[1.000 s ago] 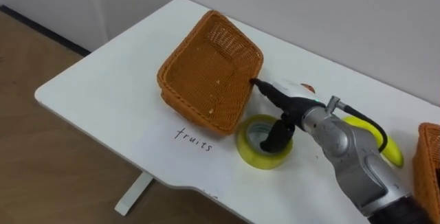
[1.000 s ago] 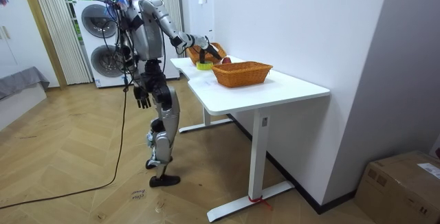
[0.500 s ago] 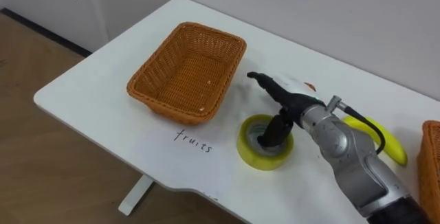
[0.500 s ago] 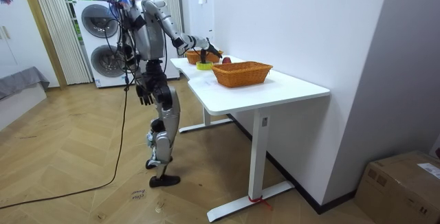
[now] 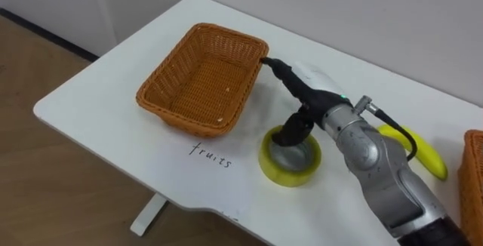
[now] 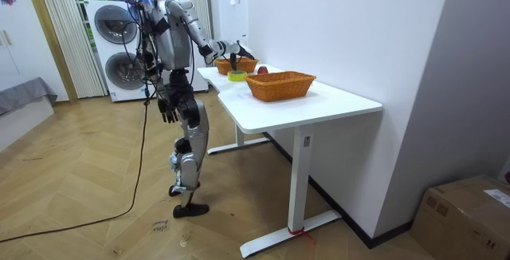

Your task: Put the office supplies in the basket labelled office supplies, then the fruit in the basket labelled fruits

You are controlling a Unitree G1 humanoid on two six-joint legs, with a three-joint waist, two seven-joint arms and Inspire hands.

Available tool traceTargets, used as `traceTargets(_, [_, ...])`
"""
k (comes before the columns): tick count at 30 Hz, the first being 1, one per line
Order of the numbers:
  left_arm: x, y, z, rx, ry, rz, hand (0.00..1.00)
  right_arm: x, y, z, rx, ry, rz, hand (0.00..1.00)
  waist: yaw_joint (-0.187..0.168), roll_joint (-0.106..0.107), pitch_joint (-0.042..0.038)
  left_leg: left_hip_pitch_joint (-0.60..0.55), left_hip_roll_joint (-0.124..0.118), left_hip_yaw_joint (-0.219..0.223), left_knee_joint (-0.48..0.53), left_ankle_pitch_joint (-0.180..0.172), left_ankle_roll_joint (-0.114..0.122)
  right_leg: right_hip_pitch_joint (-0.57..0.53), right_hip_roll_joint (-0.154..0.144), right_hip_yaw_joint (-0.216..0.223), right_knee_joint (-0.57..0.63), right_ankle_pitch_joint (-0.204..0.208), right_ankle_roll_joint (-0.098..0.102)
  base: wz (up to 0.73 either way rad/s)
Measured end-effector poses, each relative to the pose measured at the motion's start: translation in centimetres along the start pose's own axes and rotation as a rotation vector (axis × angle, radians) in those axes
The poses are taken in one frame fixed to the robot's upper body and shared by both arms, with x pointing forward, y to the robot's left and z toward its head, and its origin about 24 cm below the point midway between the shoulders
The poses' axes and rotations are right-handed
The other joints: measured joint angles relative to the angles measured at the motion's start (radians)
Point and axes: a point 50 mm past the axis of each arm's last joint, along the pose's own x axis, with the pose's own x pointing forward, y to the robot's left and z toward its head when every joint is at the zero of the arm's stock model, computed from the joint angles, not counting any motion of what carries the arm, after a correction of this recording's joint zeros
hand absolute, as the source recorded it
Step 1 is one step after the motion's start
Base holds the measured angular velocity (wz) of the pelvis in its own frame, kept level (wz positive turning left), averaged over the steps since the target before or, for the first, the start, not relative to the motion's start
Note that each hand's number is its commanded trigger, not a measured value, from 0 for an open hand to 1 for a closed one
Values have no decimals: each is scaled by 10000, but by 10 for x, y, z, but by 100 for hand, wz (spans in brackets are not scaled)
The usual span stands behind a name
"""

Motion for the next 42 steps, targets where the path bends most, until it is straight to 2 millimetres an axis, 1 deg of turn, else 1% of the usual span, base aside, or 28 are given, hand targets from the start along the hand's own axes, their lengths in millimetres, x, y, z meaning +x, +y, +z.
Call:
traceTargets(4, [0,0,-1,-56,45,-69,0,-3,6,-2,81,82,407,0,17,-22,-6,9,15,-3,-3,0,-1,-21,8,51,1,0,0,-4])
traceTargets(9, [0,0,-3,-82,88,-193,0,-7,11,-10,-62,335,1337,0,11,-120,-40,10,7,-43,22,0,-1,18,-16,-184,6,0,0,1])
traceTargets(13, [0,-2,-8,-74,318,-306,0,-7,16,-21,-60,759,1979,0,23,-254,-11,36,4,-68,39,1,-2,74,-21,-243,11,0,0,2])
traceTargets(15, [1,-2,-8,-70,332,-355,0,-7,20,-25,30,910,2369,0,51,-343,38,3,4,-71,75,3,-7,64,-21,-245,11,0,0,0])
traceTargets(16, [1,-2,-8,-70,342,-382,0,-7,19,-26,40,988,2388,0,57,-364,34,-33,1,-77,110,2,-6,53,-23,-248,12,0,0,0])
traceTargets(22, [1,-2,-8,-59,366,-538,0,-7,19,-31,55,1308,2538,0,55,-369,36,-64,-13,-94,182,1,-5,58,-36,-275,23,0,0,1])
traceTargets(27, [2,-1,-7,-56,339,-543,0,-5,18,-30,4,1304,2785,0,48,-369,36,-63,-13,-93,186,1,-6,54,-36,-270,26,0,0,0])
traceTargets(28, [2,-1,-6,-56,322,-542,0,-4,17,-30,-3,1294,2825,22,48,-369,36,-63,-14,-93,184,1,-6,54,-37,-270,26,0,0,0])
traceTargets(29, [2,-1,-6,-56,316,-540,0,-4,17,-30,-5,1292,2824,100,48,-370,35,-63,-14,-92,183,1,-5,53,-37,-270,25,0,-1,0])
traceTargets(42, [2,1,-2,-58,196,-498,0,-5,17,-34,-39,1490,3129,100,58,-383,41,-70,-13,-90,170,1,-5,38,-36,-266,21,0,-1,0])
